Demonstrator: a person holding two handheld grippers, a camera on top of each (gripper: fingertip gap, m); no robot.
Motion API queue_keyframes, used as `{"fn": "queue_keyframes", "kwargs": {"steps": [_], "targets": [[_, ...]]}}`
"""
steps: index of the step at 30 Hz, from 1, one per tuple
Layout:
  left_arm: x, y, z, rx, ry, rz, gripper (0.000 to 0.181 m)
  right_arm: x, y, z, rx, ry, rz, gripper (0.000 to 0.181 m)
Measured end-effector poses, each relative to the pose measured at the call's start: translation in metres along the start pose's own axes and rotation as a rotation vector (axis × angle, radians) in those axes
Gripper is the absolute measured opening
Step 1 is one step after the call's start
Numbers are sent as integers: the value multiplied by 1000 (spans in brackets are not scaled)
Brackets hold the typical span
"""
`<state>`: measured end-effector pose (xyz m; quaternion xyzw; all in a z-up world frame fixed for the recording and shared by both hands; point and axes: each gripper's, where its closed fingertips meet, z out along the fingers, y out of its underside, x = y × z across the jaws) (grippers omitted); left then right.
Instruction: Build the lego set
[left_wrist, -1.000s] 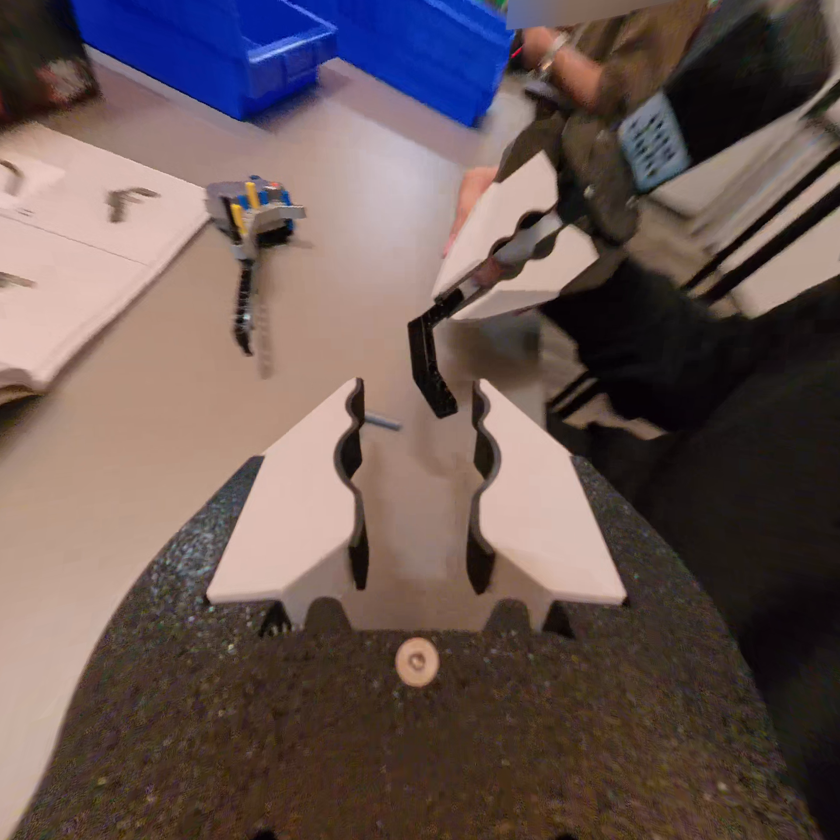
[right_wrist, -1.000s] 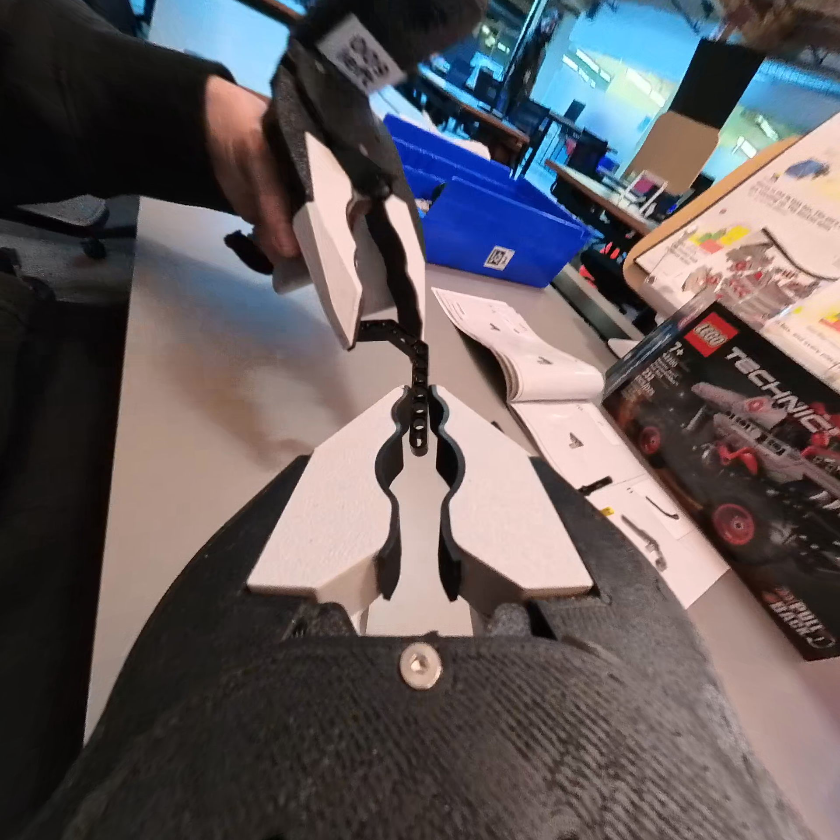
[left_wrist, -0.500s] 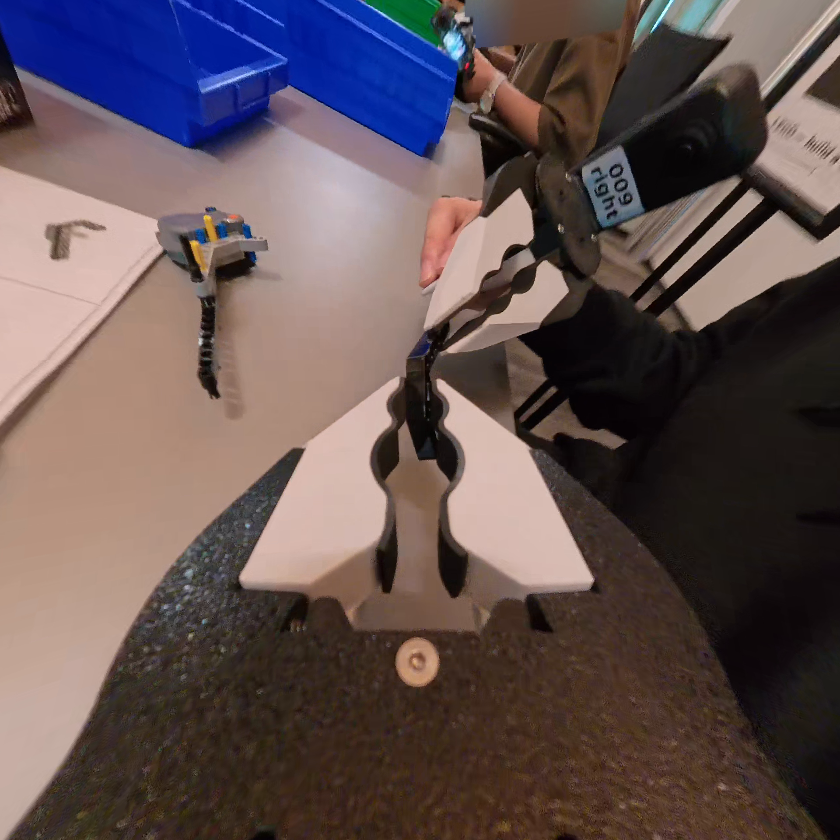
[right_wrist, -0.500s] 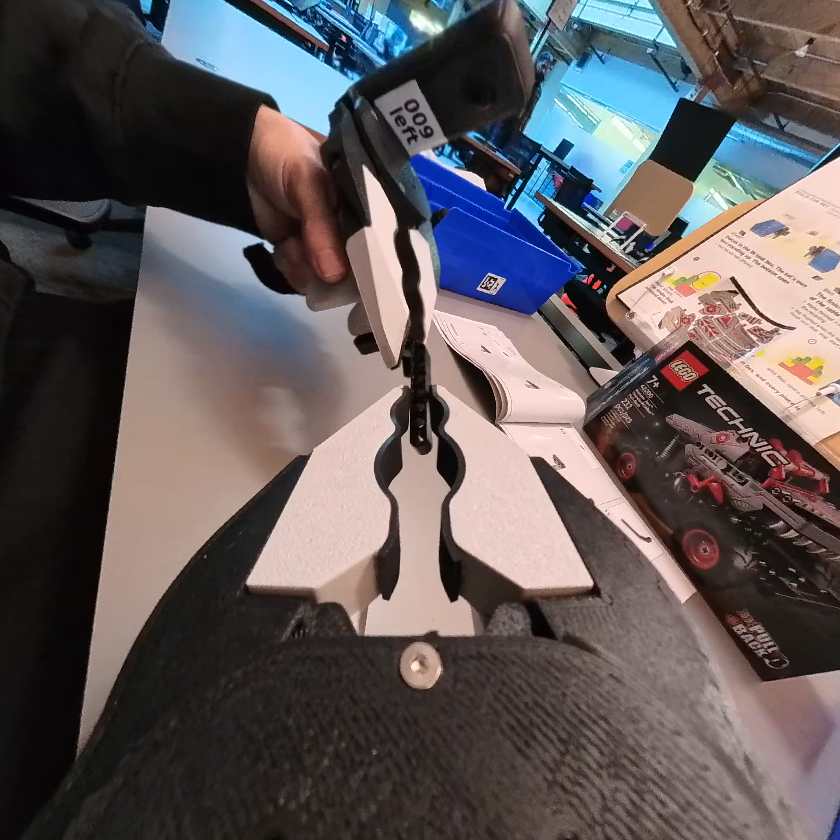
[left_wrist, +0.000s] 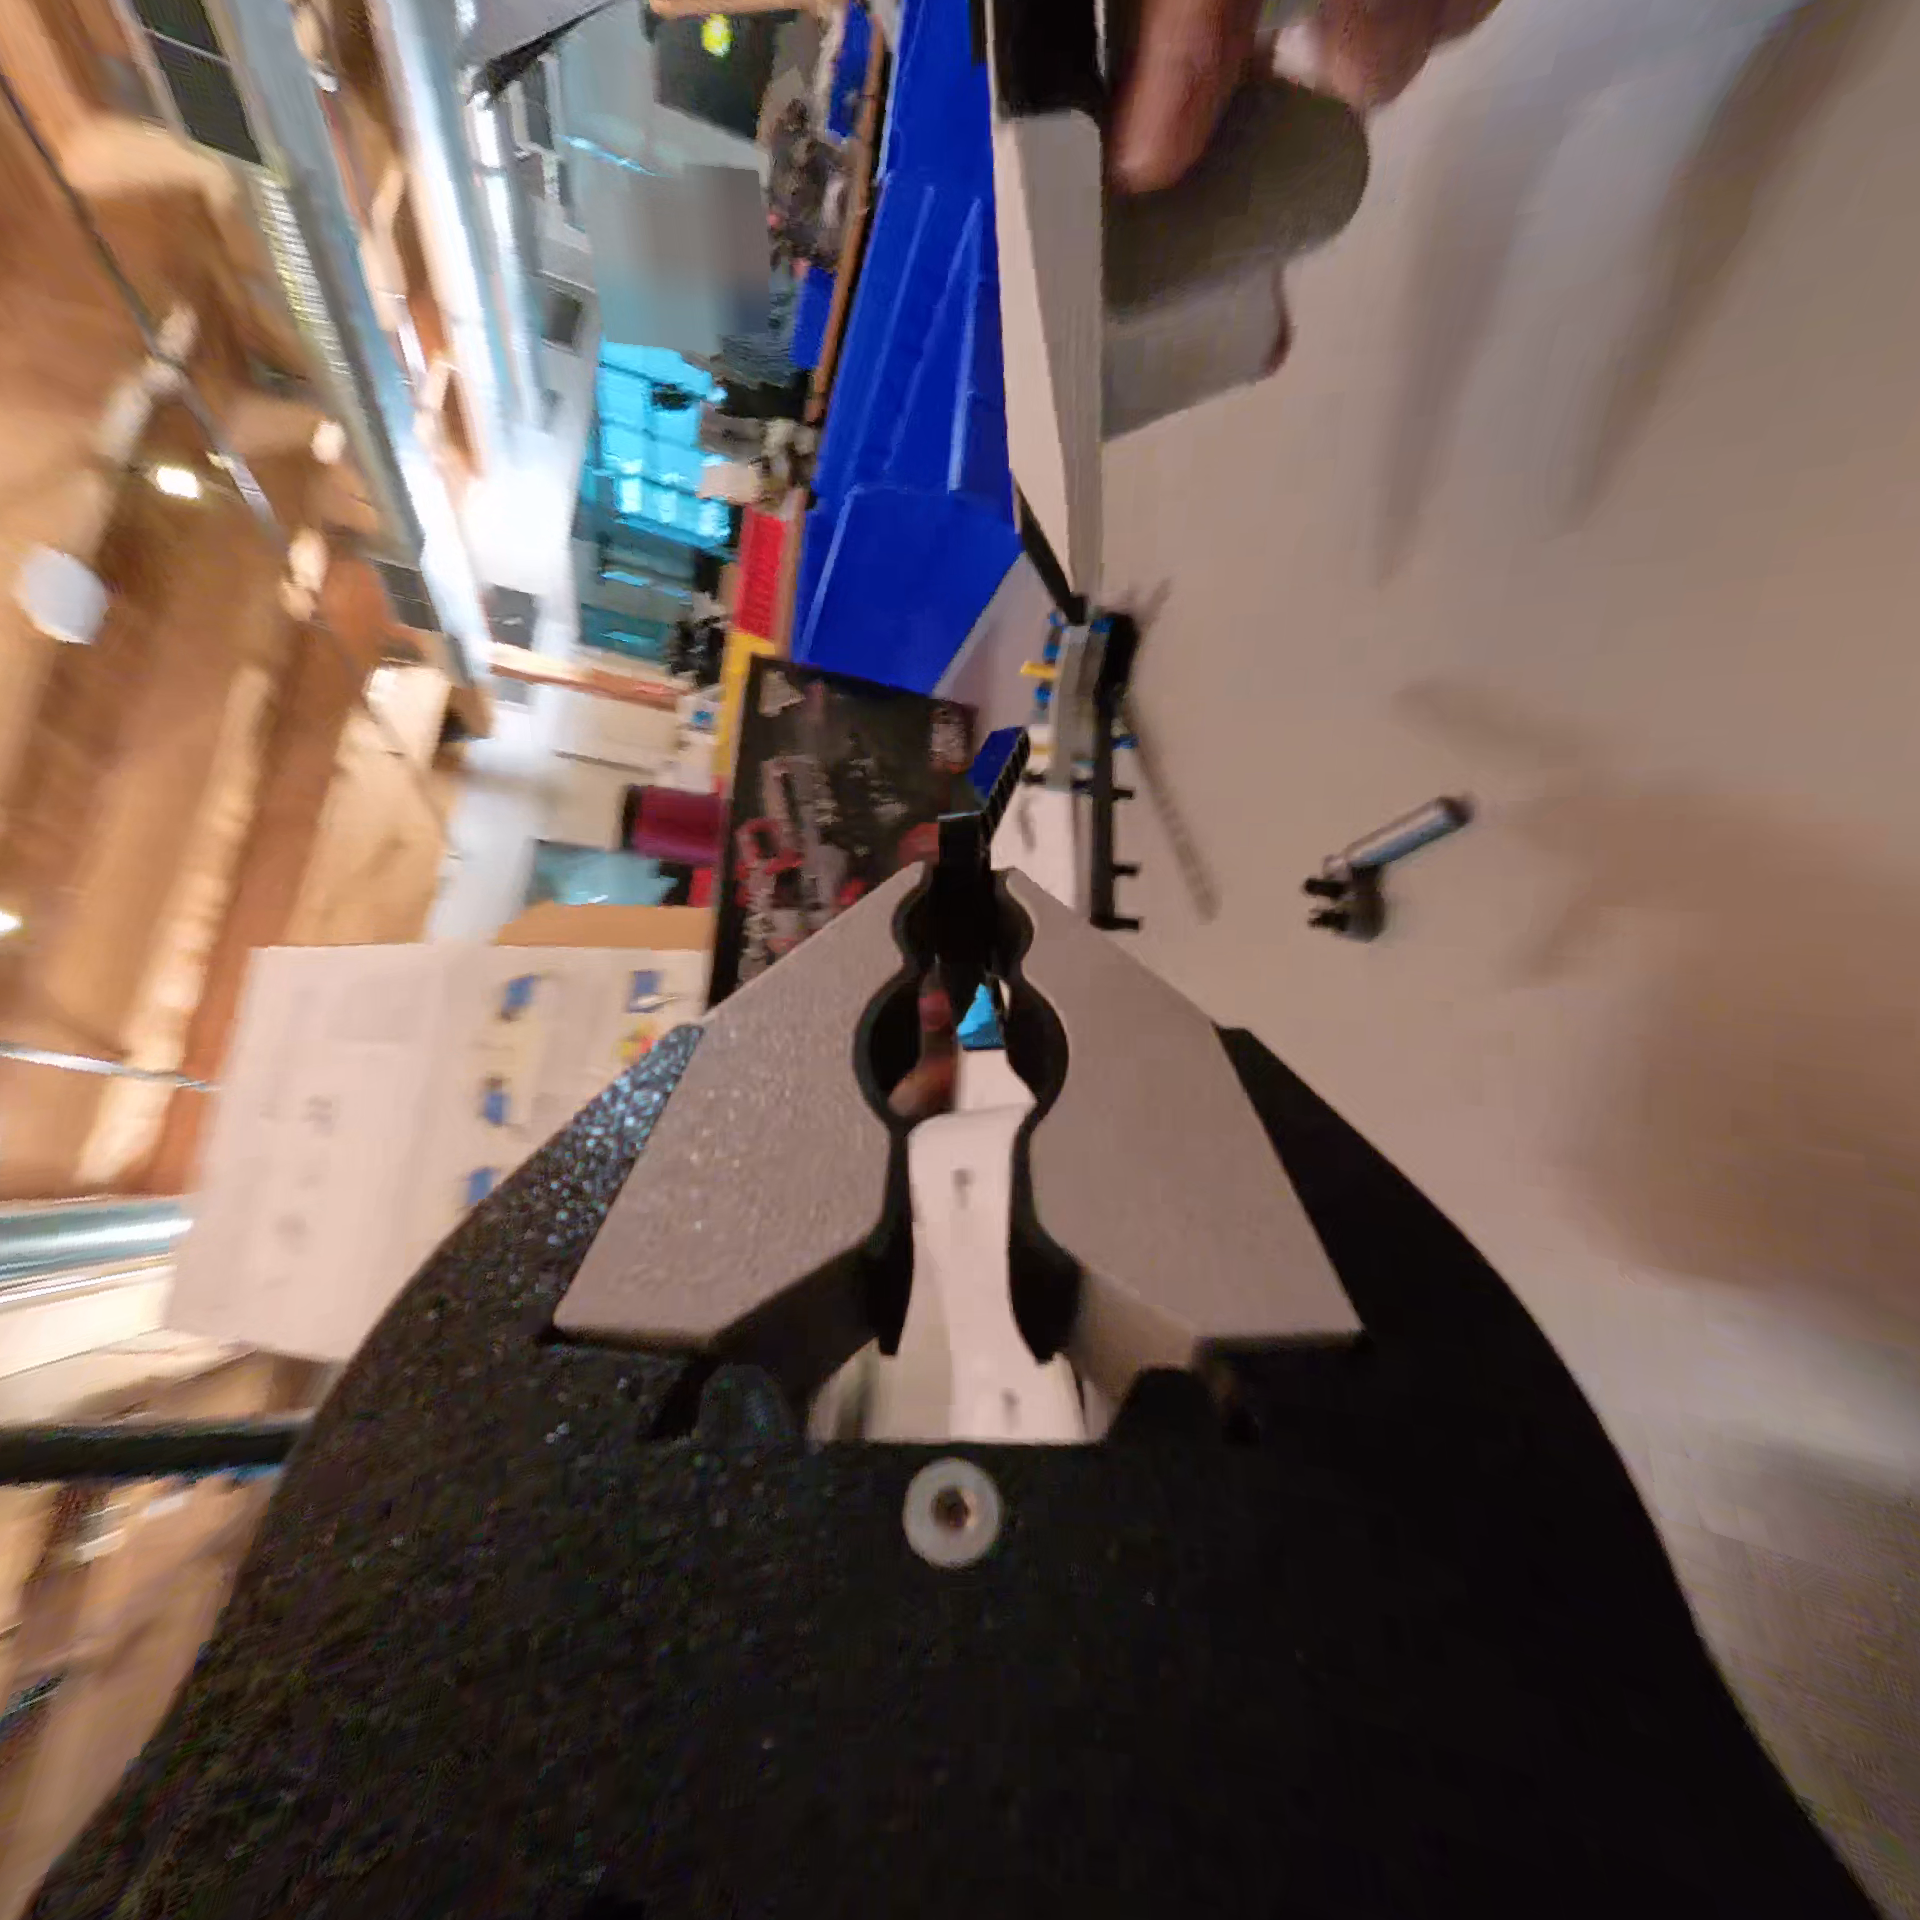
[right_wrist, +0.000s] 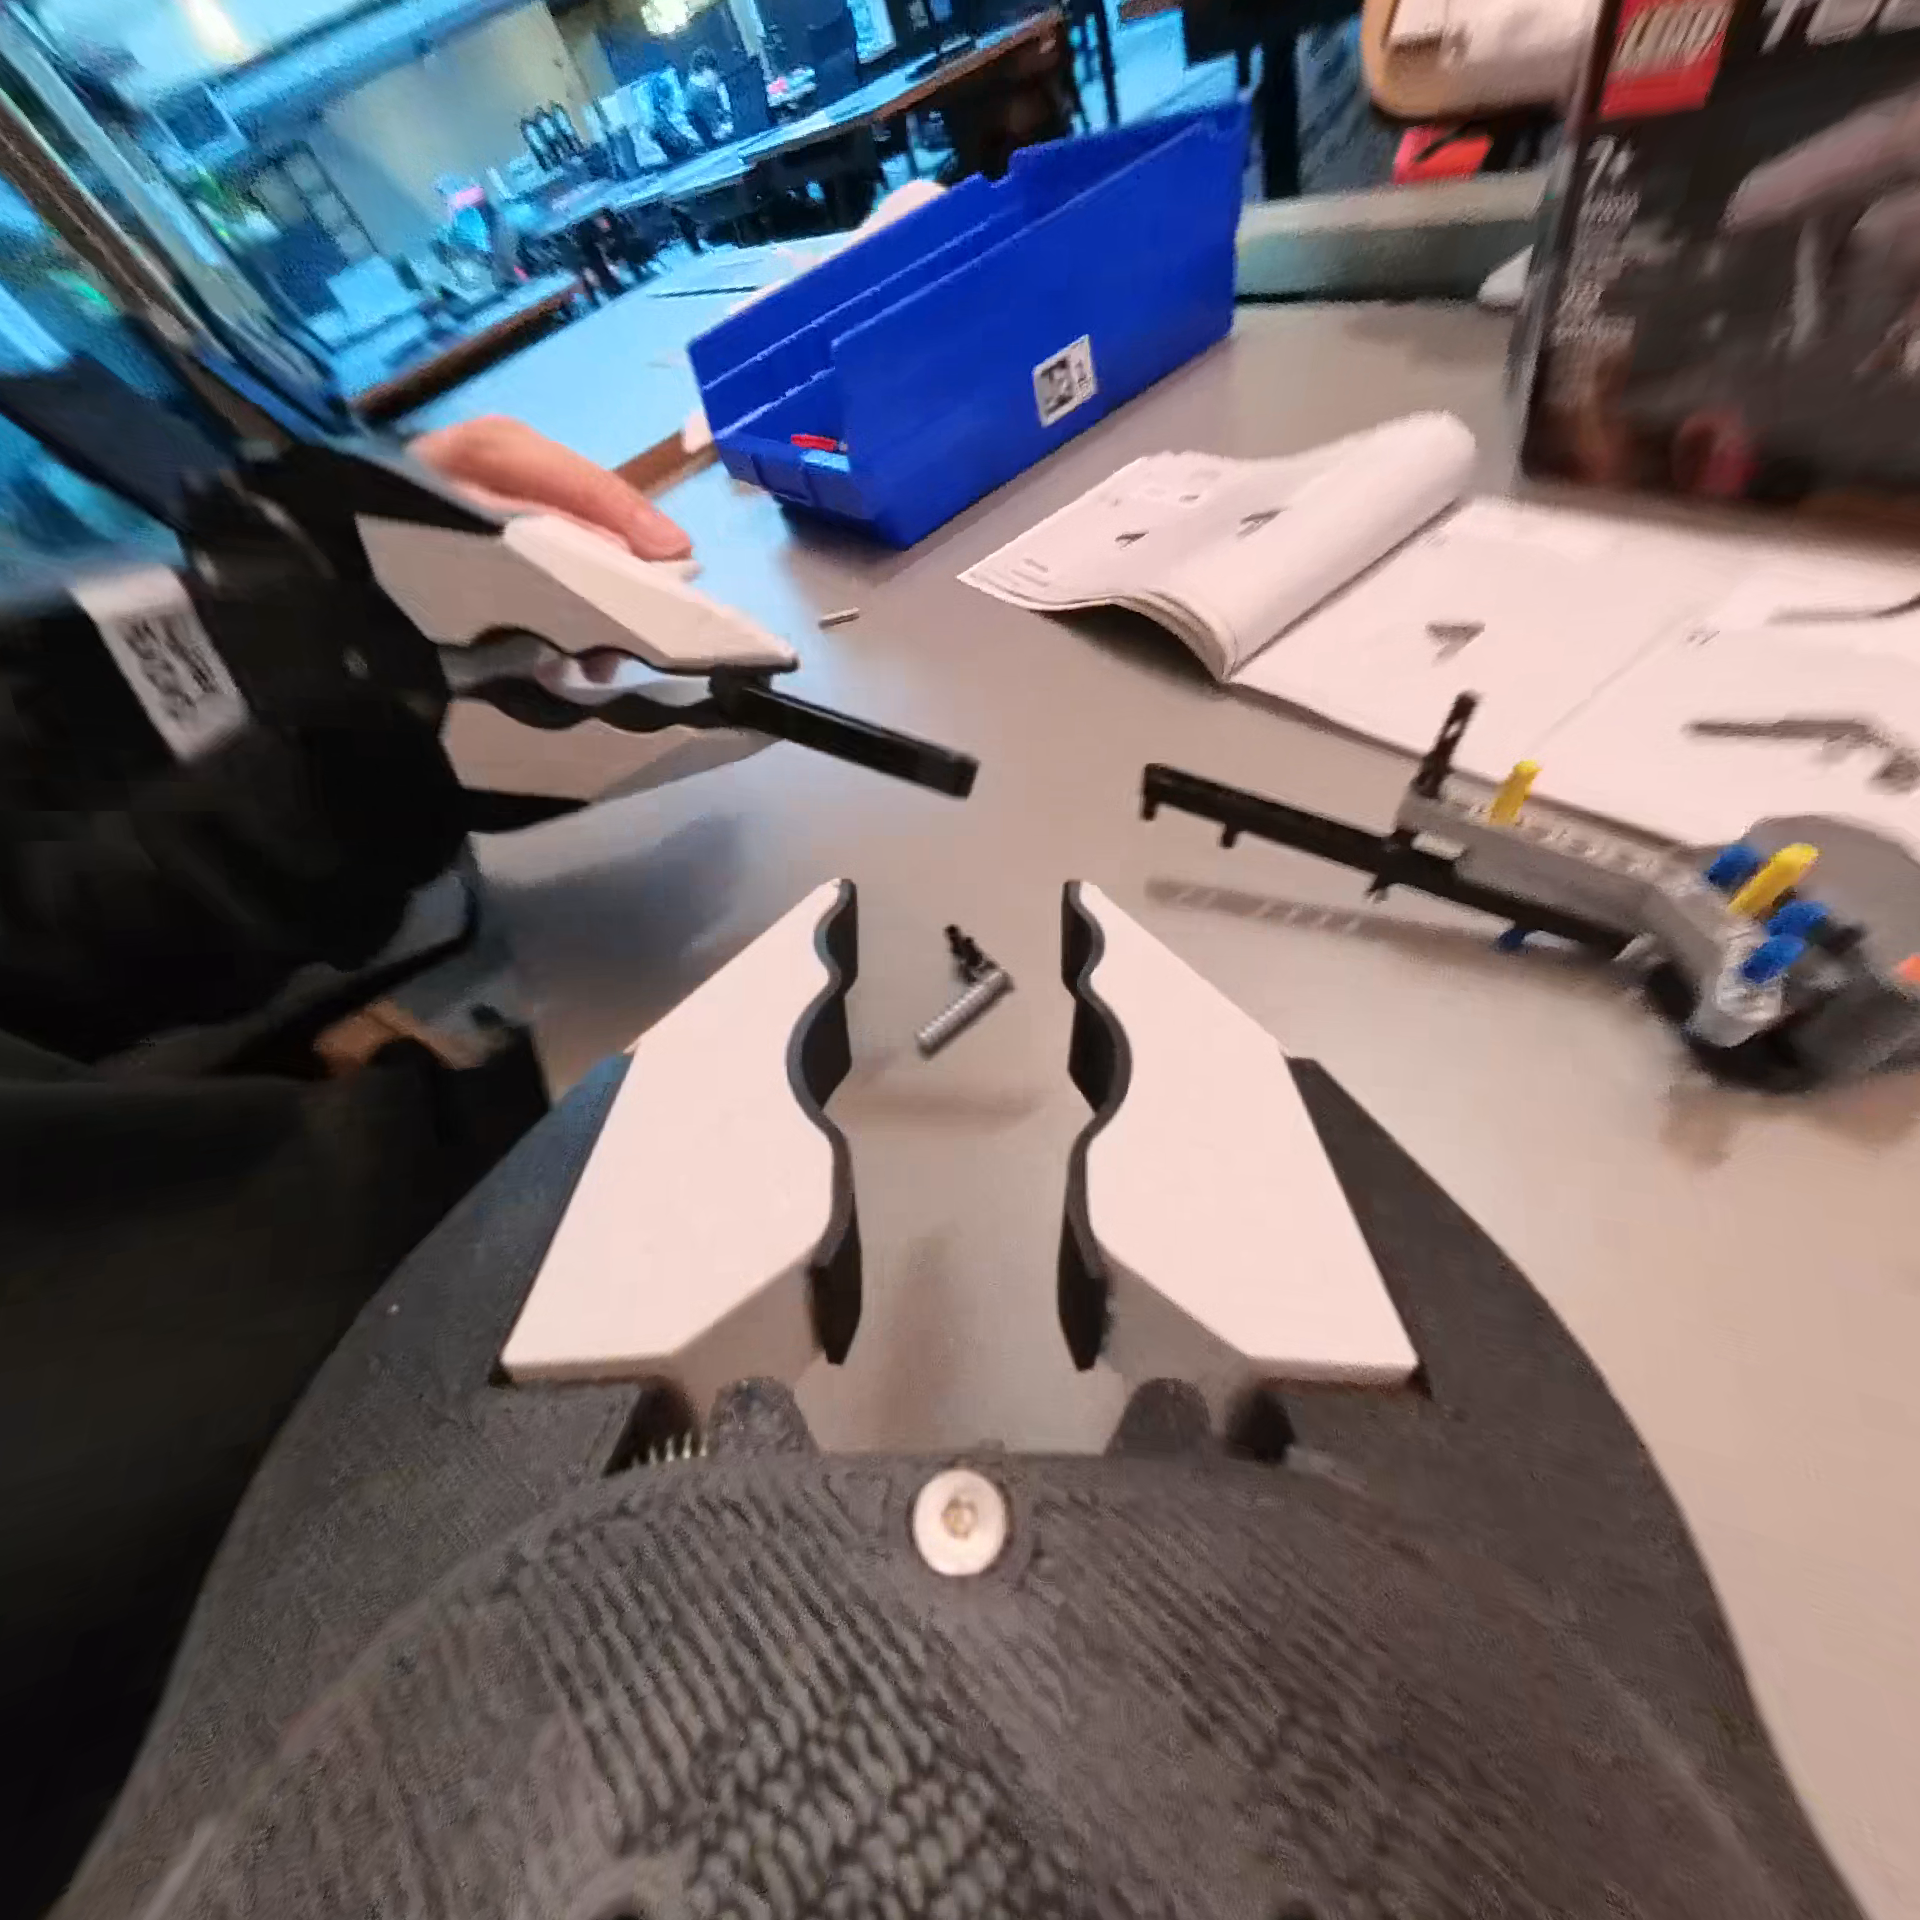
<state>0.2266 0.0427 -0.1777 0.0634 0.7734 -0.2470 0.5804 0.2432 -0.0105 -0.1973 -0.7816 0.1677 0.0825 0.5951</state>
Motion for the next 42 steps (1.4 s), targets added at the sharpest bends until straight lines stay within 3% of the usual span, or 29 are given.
{"fn": "queue_keyframes", "kwargs": {"steps": [5,11,16,26,32,37,40,42], "targets": [[-24,14,-5,-178,-262,329,6,-13,-15,3,99,-120,203,32],[-25,3,-8,-207,-396,561,7,-45,-26,22,147,-275,333,35],[-19,-6,-7,-183,-406,579,7,-50,-28,35,165,-266,347,31],[-9,-19,0,-145,-413,597,7,-36,-36,28,276,-302,438,9],[19,-23,14,-64,-232,478,27,-29,-18,10,121,-349,342,6],[30,-24,8,57,56,190,41,-1,12,-12,-116,-283,299,6],[31,-18,7,35,276,61,48,-5,19,-14,-216,-288,227,6],[25,-22,9,44,348,19,53,-19,21,-9,-265,-339,189,6]]}}
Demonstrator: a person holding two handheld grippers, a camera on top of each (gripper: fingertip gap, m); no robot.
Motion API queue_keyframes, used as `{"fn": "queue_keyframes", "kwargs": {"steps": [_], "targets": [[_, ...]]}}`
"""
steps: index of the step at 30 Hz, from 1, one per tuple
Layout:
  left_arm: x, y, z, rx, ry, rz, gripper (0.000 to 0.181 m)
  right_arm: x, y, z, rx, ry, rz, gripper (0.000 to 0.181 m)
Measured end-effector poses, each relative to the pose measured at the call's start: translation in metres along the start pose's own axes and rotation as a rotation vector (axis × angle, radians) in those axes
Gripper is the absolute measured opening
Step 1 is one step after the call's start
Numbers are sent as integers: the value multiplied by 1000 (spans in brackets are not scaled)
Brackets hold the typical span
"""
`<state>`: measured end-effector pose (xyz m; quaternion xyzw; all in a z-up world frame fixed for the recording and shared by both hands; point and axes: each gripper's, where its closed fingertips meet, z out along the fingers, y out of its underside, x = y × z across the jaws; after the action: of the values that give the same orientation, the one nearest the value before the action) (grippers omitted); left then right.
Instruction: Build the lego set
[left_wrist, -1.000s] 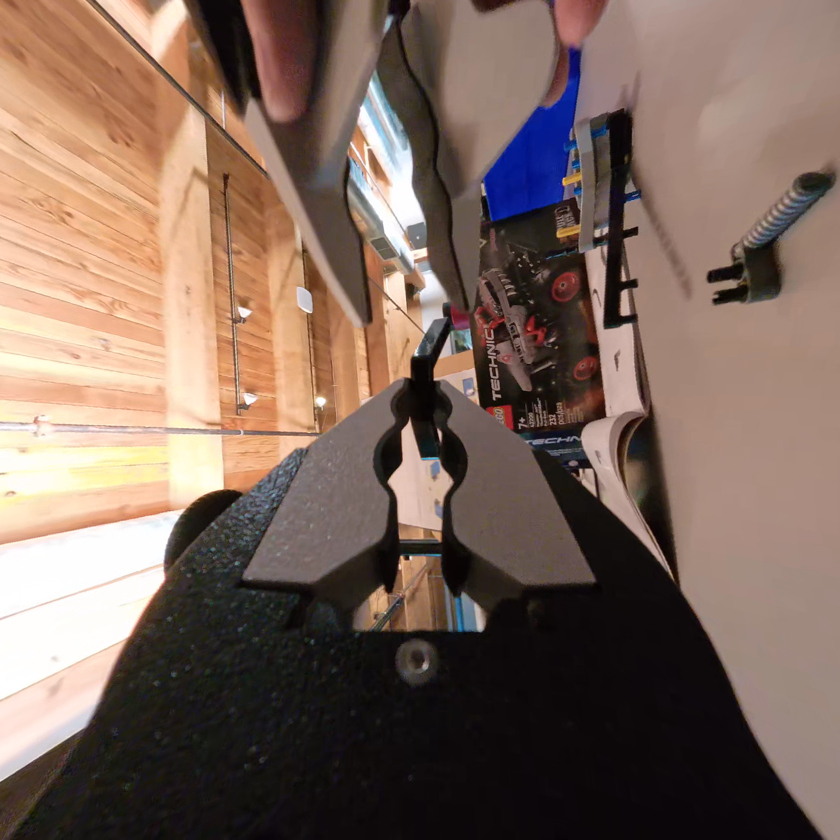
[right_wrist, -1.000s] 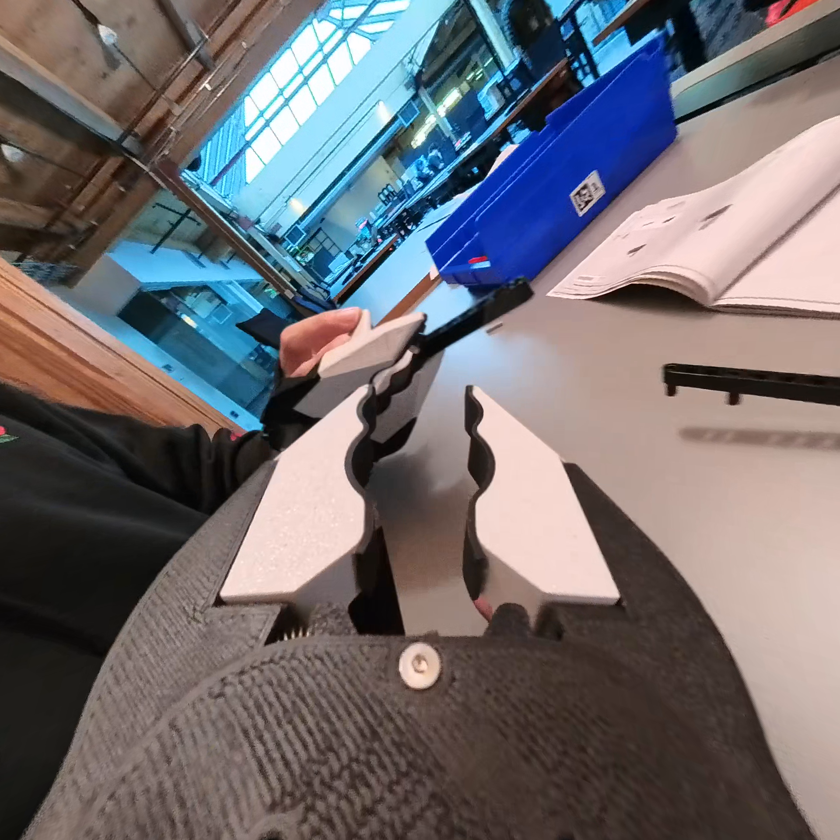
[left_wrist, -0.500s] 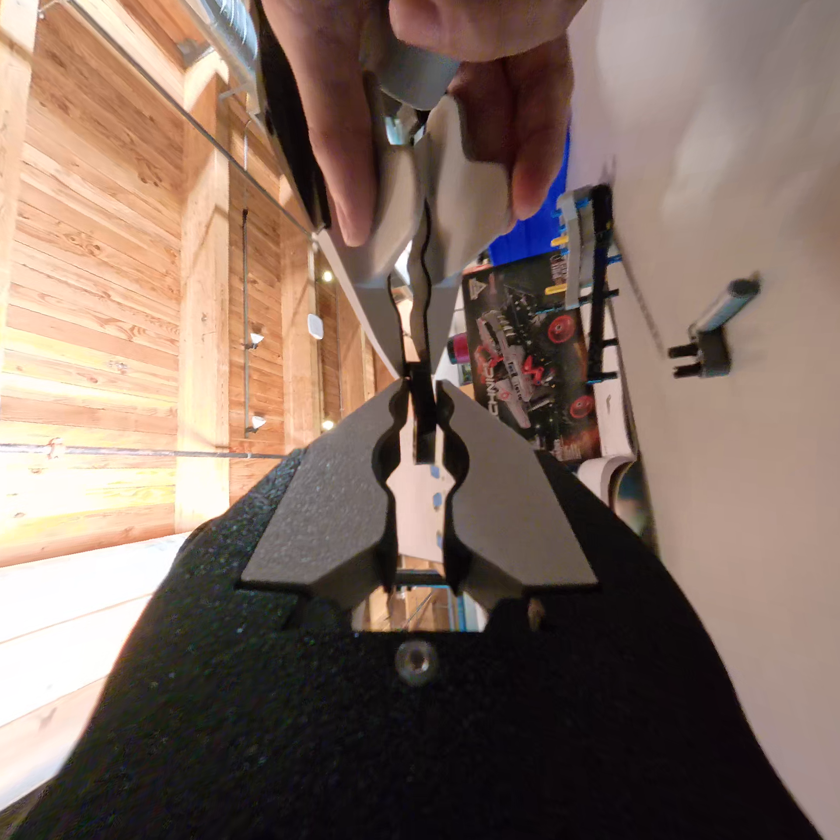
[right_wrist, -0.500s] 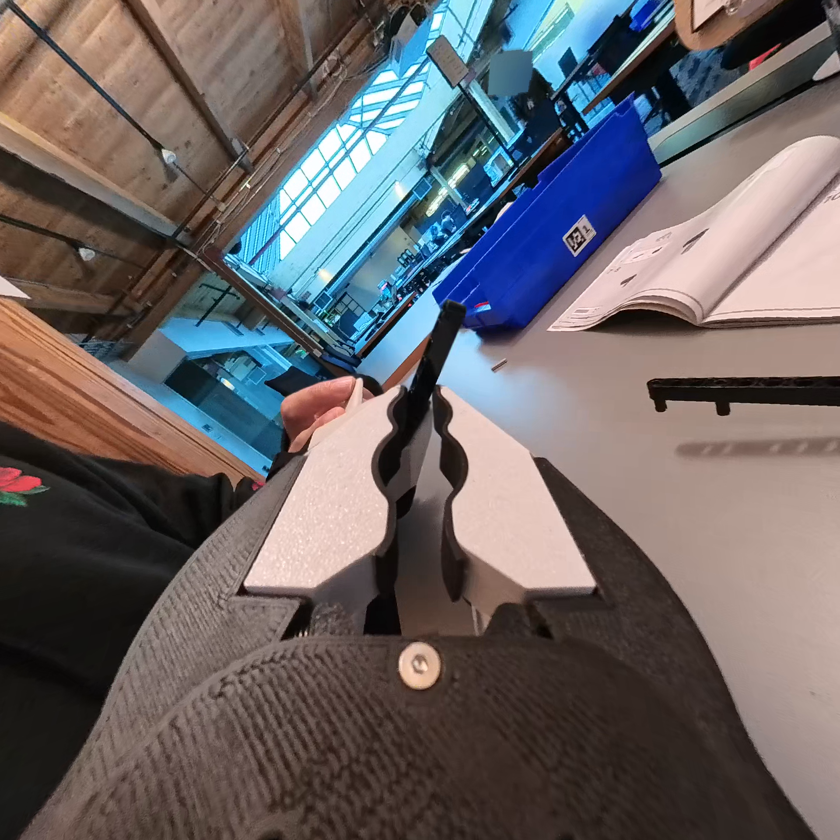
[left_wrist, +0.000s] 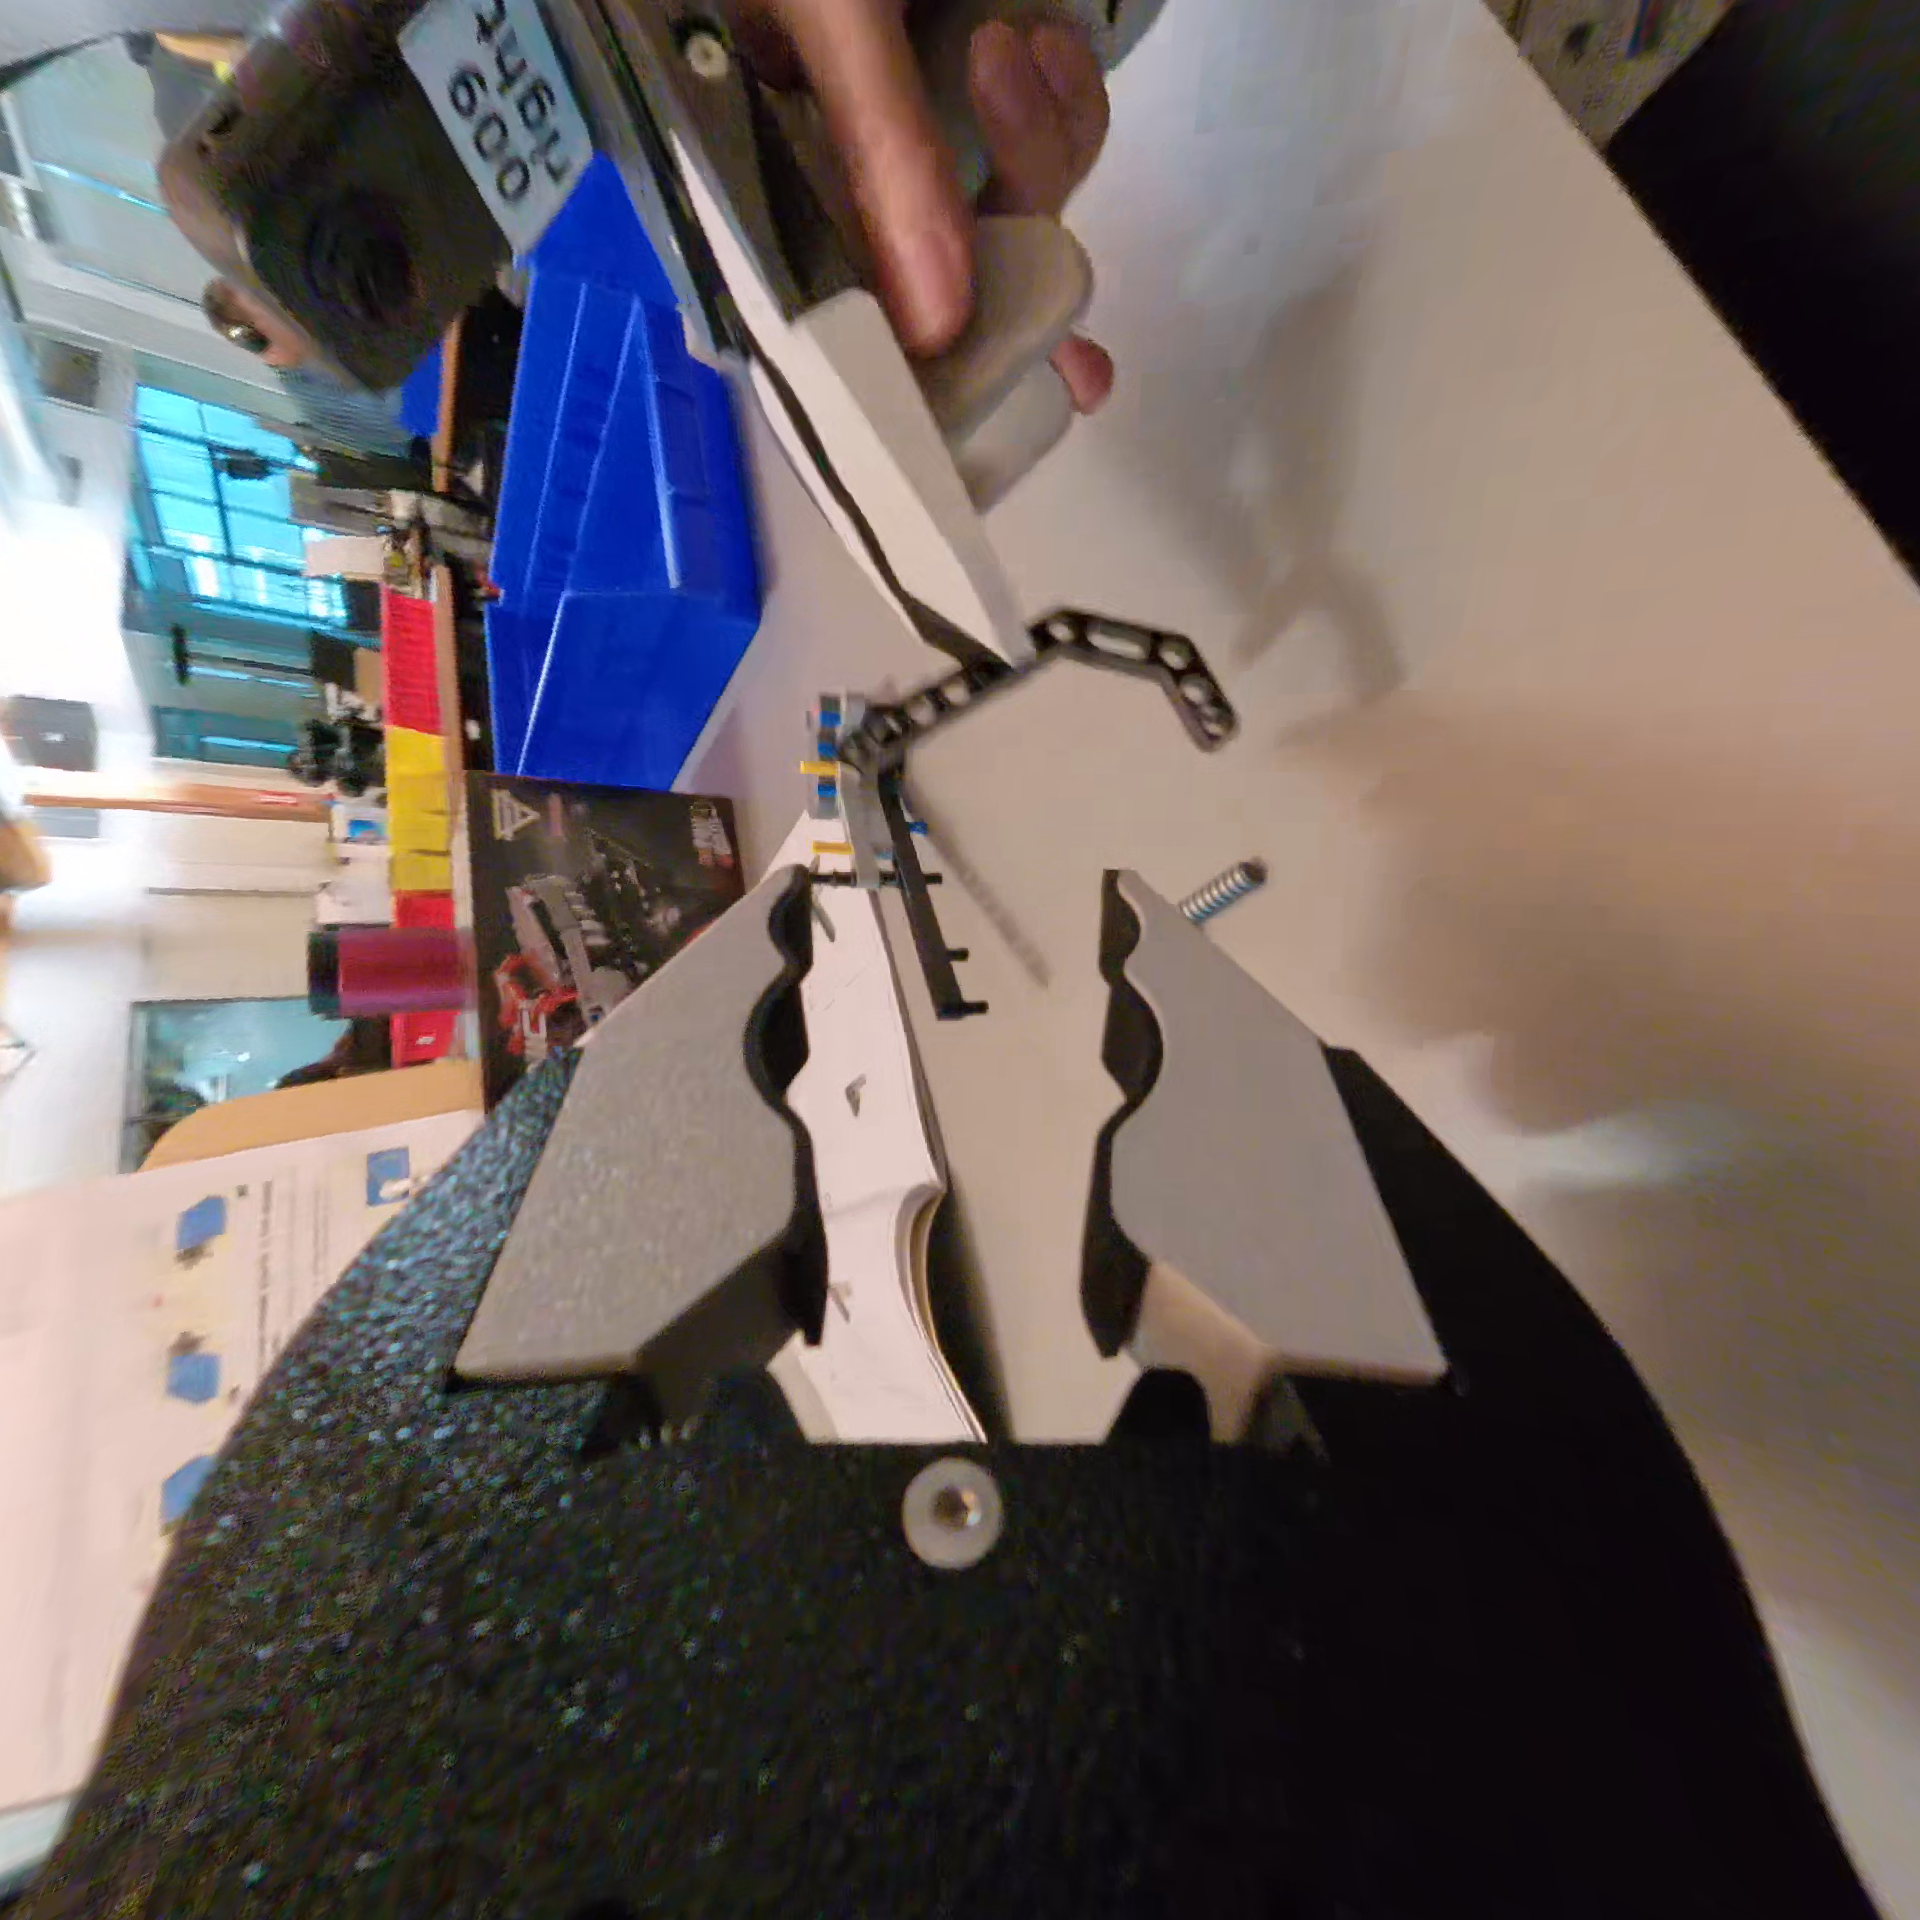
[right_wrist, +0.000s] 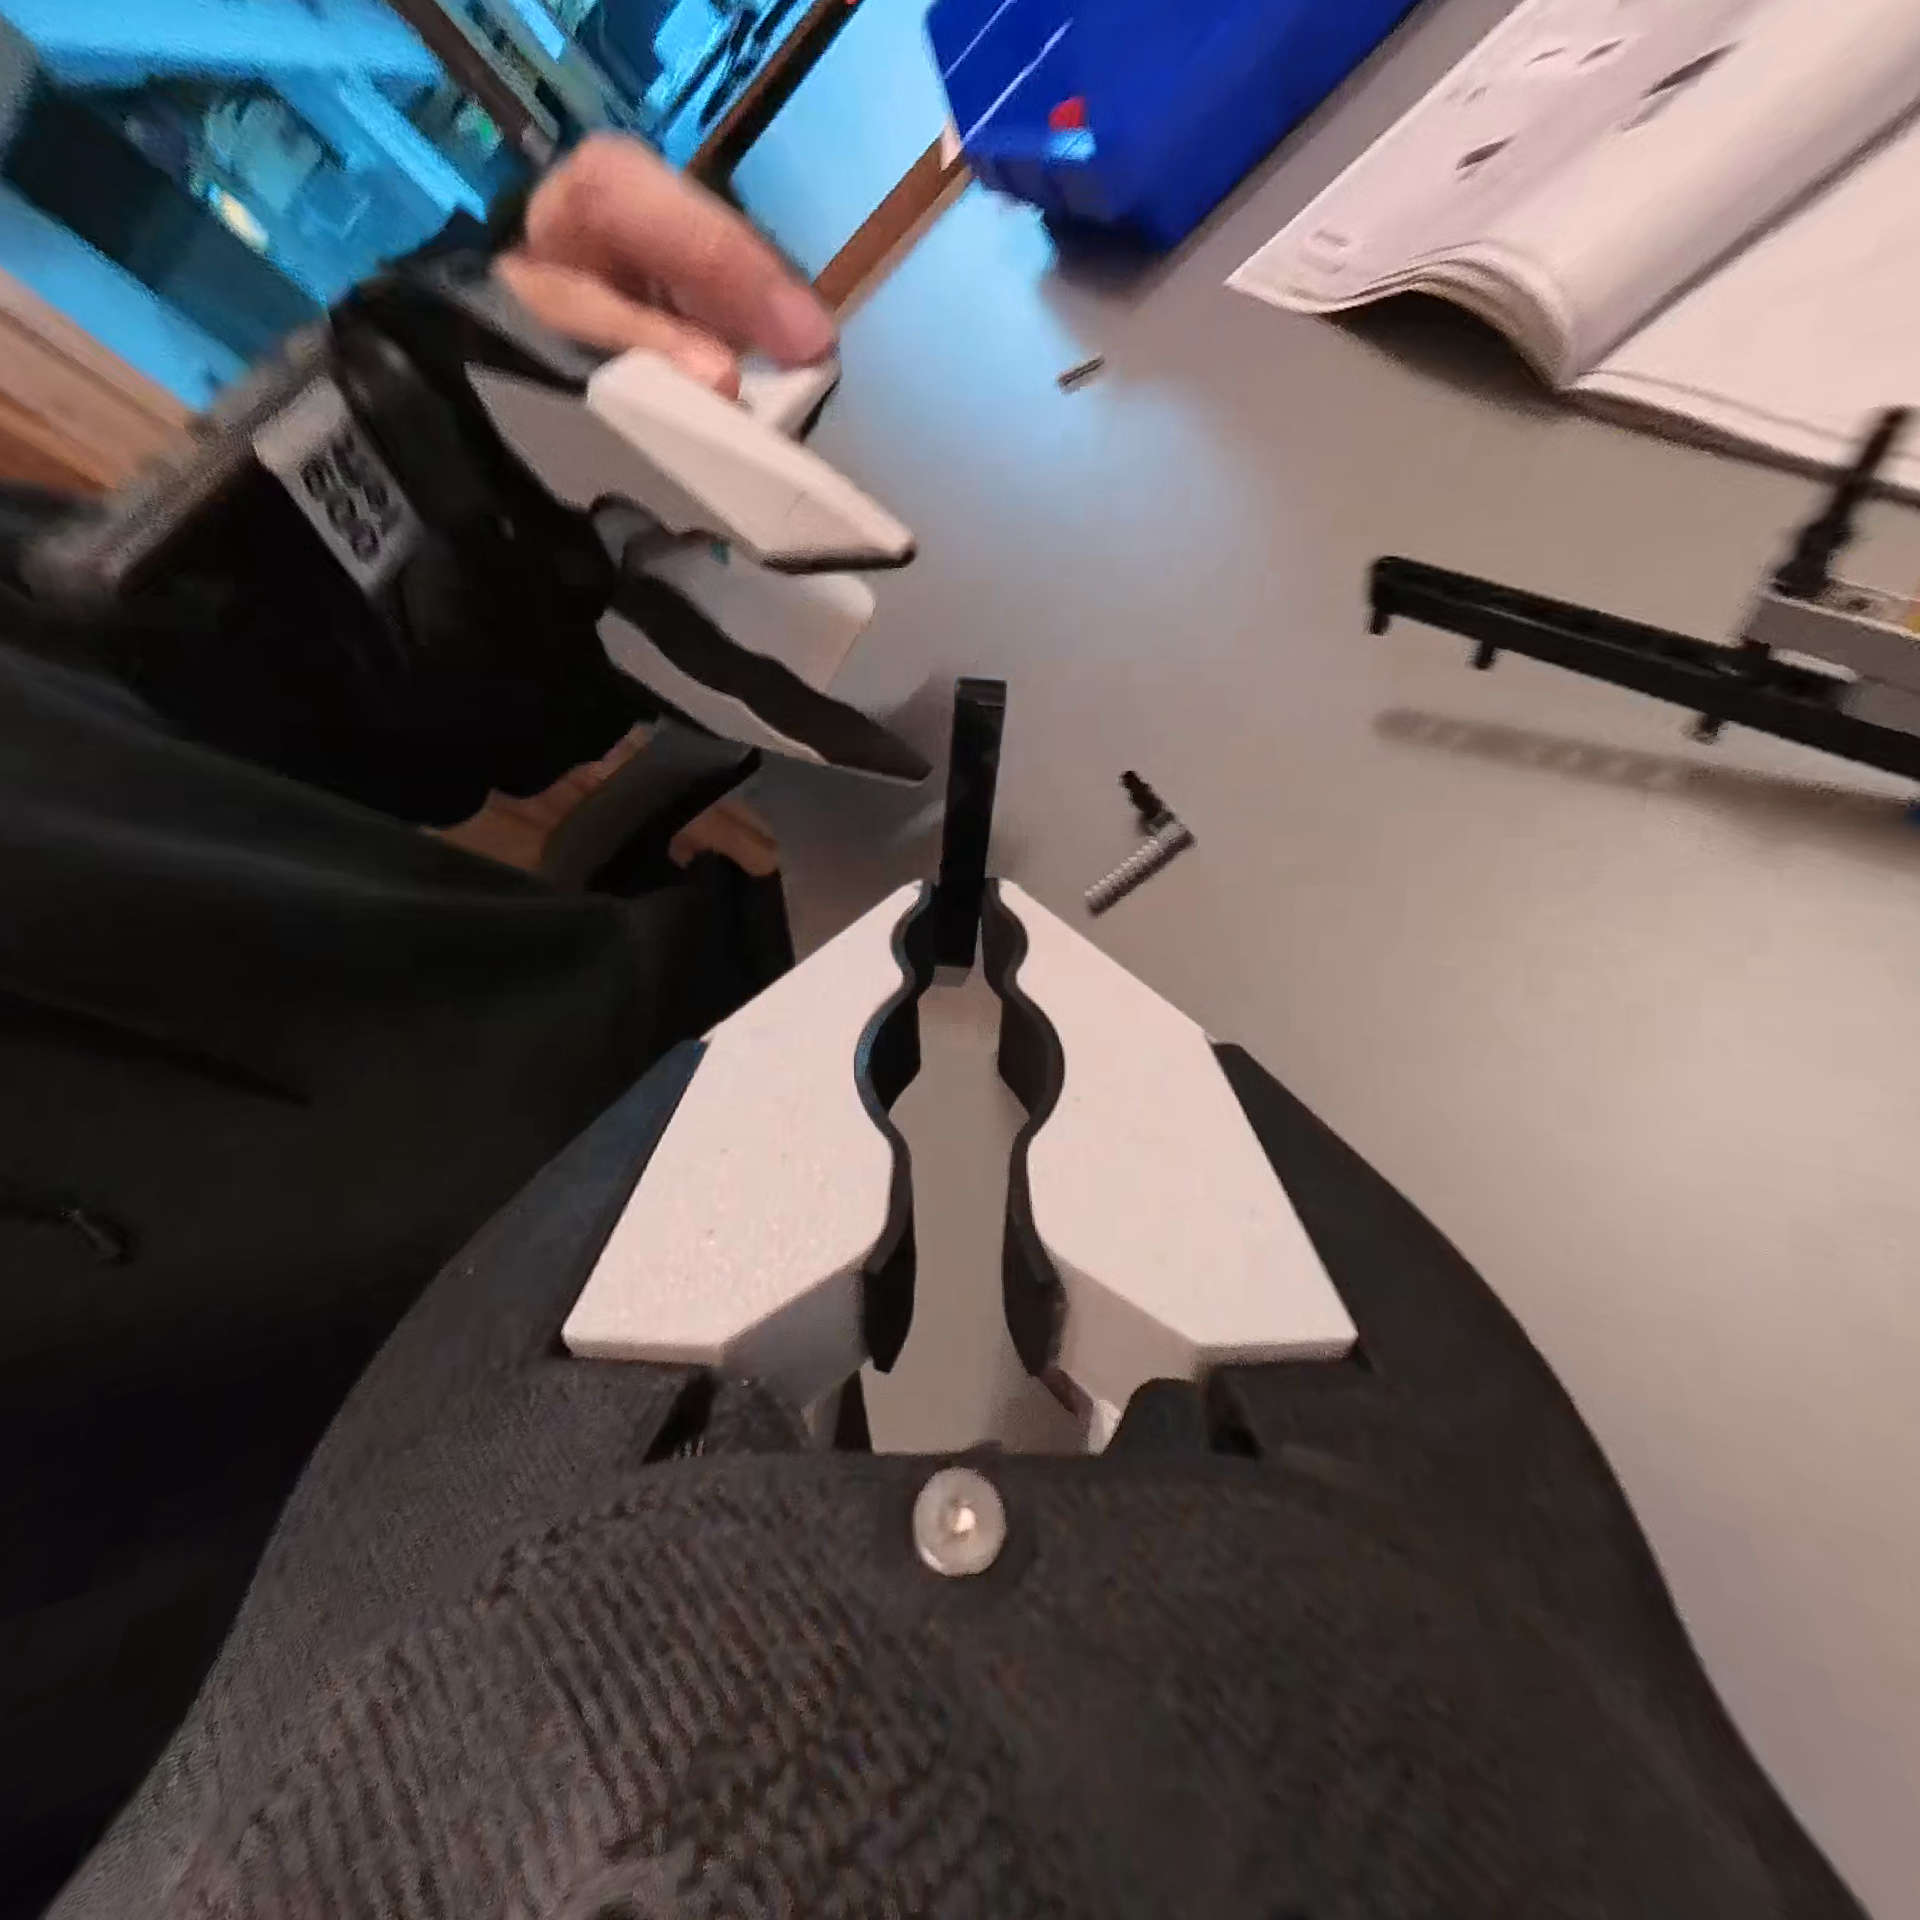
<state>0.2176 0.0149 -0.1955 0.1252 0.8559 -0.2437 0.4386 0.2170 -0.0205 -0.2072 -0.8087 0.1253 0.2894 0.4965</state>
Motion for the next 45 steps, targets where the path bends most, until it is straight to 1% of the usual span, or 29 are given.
{"fn": "queue_keyframes", "kwargs": {"steps": [2,5,8,10,12,15,17,19,21,23,26,29,31,33,36,39,41,42,44,45], "targets": [[-7,-9,-1,40,39,-14,52,-7,1,11,-48,-23,-32,6],[-1,-17,1,61,152,0,46,-16,7,24,-114,-71,-55,6],[12,-16,4,24,241,67,31,-21,6,29,-113,-101,-57,6],[12,-10,7,-31,222,121,12,-22,7,27,-106,-108,-52,6],[15,-7,10,-54,216,133,6,-15,7,23,-97,-85,-43,6],[14,-5,16,-61,171,40,5,-10,0,13,-40,-74,-30,6],[16,-3,18,-55,175,-60,5,-6,-1,11,-26,-41,-54,5],[20,2,19,-44,186,-169,5,-1,-1,10,-22,25,-104,12],[22,12,19,-47,184,-282,5,6,-3,9,-6,118,-181,19],[24,20,18,-29,190,-428,4,5,-9,7,41,174,-243,31],[28,32,16,-7,200,-673,4,4,-15,6,98,253,-336,30],[29,44,17,-14,181,-884,5,13,-12,8,83,369,-405,34],[31,51,18,-23,177,-982,5,14,-10,13,78,400,-440,36],[34,54,17,-29,174,-1023,5,15,-11,18,80,421,-470,36],[36,55,16,-38,178,-1023,5,15,-13,24,102,445,-469,35],[39,55,13,-50,190,-1007,5,20,-10,30,110,499,-447,25],[42,57,13,-75,210,-999,5,20,-6,35,105,500,-449,21],[44,57,12,-80,220,-992,5,22,-3,35,94,507,-442,18],[46,56,13,-86,225,-976,5,22,-1,34,89,509,-435,17],[46,55,13,-86,227,-975,5,25,-1,33,84,536,-440,11]]}}
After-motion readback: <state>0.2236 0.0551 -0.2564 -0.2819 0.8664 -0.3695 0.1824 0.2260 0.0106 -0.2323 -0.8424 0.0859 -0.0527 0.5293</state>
